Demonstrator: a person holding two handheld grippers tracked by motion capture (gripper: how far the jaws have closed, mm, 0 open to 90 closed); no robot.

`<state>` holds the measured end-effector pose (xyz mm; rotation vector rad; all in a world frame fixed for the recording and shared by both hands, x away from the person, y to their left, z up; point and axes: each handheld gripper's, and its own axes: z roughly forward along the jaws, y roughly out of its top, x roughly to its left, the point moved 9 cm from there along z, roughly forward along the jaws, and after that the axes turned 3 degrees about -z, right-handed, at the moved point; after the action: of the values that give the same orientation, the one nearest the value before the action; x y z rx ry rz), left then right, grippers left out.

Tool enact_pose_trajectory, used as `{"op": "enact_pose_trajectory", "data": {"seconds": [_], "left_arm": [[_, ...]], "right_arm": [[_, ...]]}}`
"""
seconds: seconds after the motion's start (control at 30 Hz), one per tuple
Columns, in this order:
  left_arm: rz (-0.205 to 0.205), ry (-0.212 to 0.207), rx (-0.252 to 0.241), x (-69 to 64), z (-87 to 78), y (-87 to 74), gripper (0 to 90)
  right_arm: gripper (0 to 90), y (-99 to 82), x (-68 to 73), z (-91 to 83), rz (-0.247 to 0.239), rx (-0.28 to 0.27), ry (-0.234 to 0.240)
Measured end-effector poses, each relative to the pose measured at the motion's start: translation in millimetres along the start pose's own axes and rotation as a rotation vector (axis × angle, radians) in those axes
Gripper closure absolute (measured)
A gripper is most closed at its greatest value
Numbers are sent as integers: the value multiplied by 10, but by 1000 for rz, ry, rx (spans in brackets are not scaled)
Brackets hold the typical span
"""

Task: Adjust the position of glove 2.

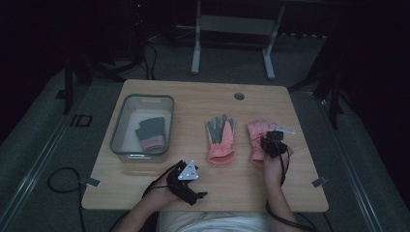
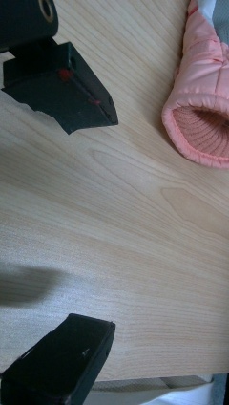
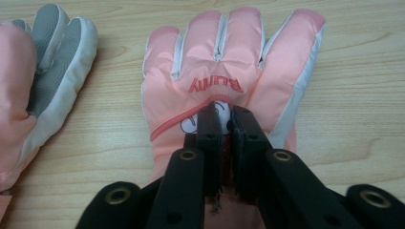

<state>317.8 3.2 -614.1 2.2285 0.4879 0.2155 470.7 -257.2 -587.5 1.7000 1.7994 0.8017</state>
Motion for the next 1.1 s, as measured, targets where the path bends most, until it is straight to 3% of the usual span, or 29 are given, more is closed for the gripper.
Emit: {"op": "enact_pose_trajectory", "data": {"seconds": [0.27,0.43,0.57,0.77,0.97,1.1], "left_arm": [[-3,-2,-2,-8,0,3,46],[-2,-2,-1,-5,3,3,46],[-4,-6,-1,-10,1,3,46],[1,-7,5,-11,5,2,46],[-3,-5,4,-10,6,4,46],[-3,-5,6,-7,9,2,46]], "right_arm": [[737,70,-18,-55,-38,-7,15],[678,188,-25,-197,-88,-21,71],[673,289,-76,-321,-173,-51,103],[636,355,-174,-406,-266,-56,216],[611,330,-235,-371,-398,-35,284],[599,240,-237,-315,-466,13,318]]}}
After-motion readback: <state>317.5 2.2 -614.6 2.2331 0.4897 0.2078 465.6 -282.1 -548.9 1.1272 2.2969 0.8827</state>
